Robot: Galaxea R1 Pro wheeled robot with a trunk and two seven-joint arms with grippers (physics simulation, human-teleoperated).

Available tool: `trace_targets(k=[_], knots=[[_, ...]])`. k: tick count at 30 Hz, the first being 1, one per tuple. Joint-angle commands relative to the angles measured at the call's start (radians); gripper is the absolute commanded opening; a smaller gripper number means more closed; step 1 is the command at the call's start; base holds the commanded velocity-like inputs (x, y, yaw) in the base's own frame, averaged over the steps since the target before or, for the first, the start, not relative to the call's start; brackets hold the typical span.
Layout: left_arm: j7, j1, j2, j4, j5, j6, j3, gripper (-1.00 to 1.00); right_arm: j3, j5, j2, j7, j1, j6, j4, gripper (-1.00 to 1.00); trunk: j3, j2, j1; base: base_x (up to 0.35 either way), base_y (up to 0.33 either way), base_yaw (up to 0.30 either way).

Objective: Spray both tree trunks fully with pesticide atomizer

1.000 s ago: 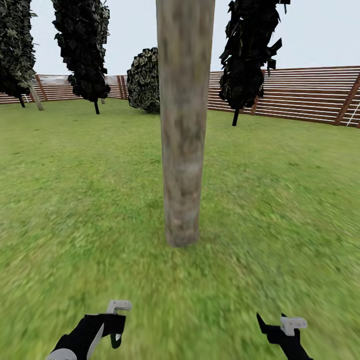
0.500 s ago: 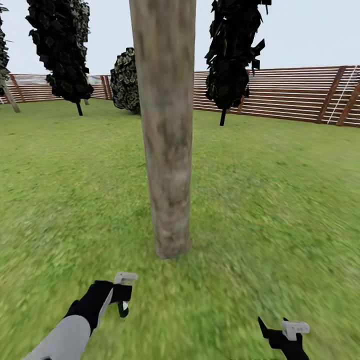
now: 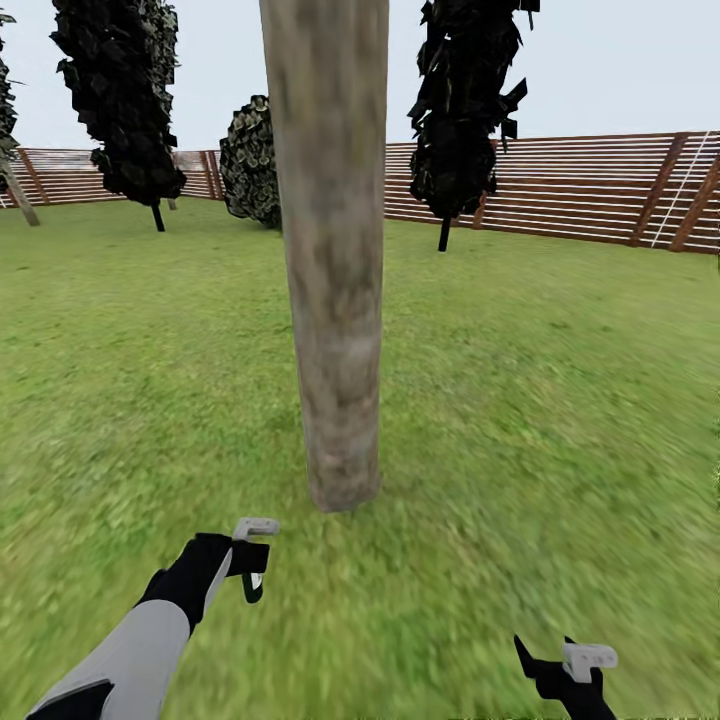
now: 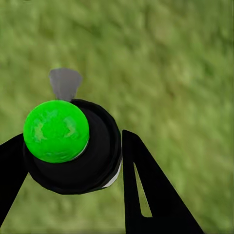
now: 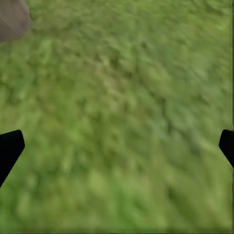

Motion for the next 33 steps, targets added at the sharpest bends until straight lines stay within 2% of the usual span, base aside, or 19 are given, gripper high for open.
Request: trace_targets(k=[1,9,14,15,16,17,18,23,24,25,26,29,33], knots=[[0.000,0.000,0.000,0.000,0.000,0.000,-0.001,-1.00,0.000,0.000,0.000,0.000,0.000,0.000,0.000,1.00,0.000,0.000,0.000,-0.003,0.000,-0.212],[0.000,0.000,0.000,0.000,-0.002,0.000,-0.001,-1.00,0.000,0.000,0.000,0.000,0.000,0.000,0.000,1.00,0.000,0.000,0.000,-0.168,-0.096,-0.285],[0.000,0.001,-0.002,0.000,-0.002,0.000,0.001,-1.00,0.000,0.000,0.000,0.000,0.000,0.000,0.000,1.00,0.000,0.000,0.000,-0.174,-0.100,-0.069],[0.000,-0.002,-0.005,0.000,-0.001,0.001,-0.009,-1.00,0.000,0.000,0.000,0.000,0.000,0.000,0.000,1.00,0.000,0.000,0.000,-0.017,-0.009,-0.005],[0.003,-0.005,-0.014,0.000,0.000,0.002,-0.023,-1.00,0.000,0.000,0.000,0.000,0.000,0.000,0.000,1.00,0.000,0.000,0.000,-0.009,-0.005,-0.002],[0.011,-0.017,-0.061,-0.001,0.001,0.010,-0.049,-1.00,0.000,0.000,0.000,0.000,0.000,0.000,0.000,1.00,0.000,0.000,0.000,0.000,0.000,0.000],[0.012,-0.023,-0.063,-0.001,0.001,0.017,-0.049,-1.00,0.000,0.000,0.000,0.000,0.000,0.000,0.000,1.00,0.000,0.000,0.000,0.000,0.000,0.000],[0.012,-0.039,-0.046,-0.001,0.002,0.043,-0.043,-1.00,0.000,0.000,0.000,0.000,0.000,0.000,0.000,1.00,0.000,0.000,0.000,0.000,0.000,0.000],[0.012,-0.039,-0.031,-0.001,0.002,0.044,-0.042,-1.00,0.000,0.000,0.000,0.000,0.000,0.000,0.000,1.00,0.000,0.000,0.000,0.000,0.000,0.000],[0.009,-0.038,0.012,0.000,0.004,0.046,-0.039,-1.00,0.000,0.000,0.000,0.000,0.000,0.000,0.000,1.00,0.000,0.000,0.000,0.000,0.000,0.000],[0.008,-0.038,0.019,0.000,0.005,0.046,-0.038,-1.00,0.000,0.000,0.000,0.000,0.000,0.000,0.000,1.00,0.000,0.000,0.000,0.000,0.000,0.000],[0.009,-0.032,0.016,-0.001,0.005,0.045,-0.039,-1.00,0.000,0.000,0.000,0.000,0.000,0.000,0.000,1.00,0.000,0.000,0.000,0.000,0.000,0.000],[0.011,-0.032,-0.018,-0.001,0.005,0.045,-0.043,-1.00,0.000,0.000,0.000,0.000,0.000,0.000,0.000,1.00,0.000,0.000,0.000,-0.243,0.000,0.000]])
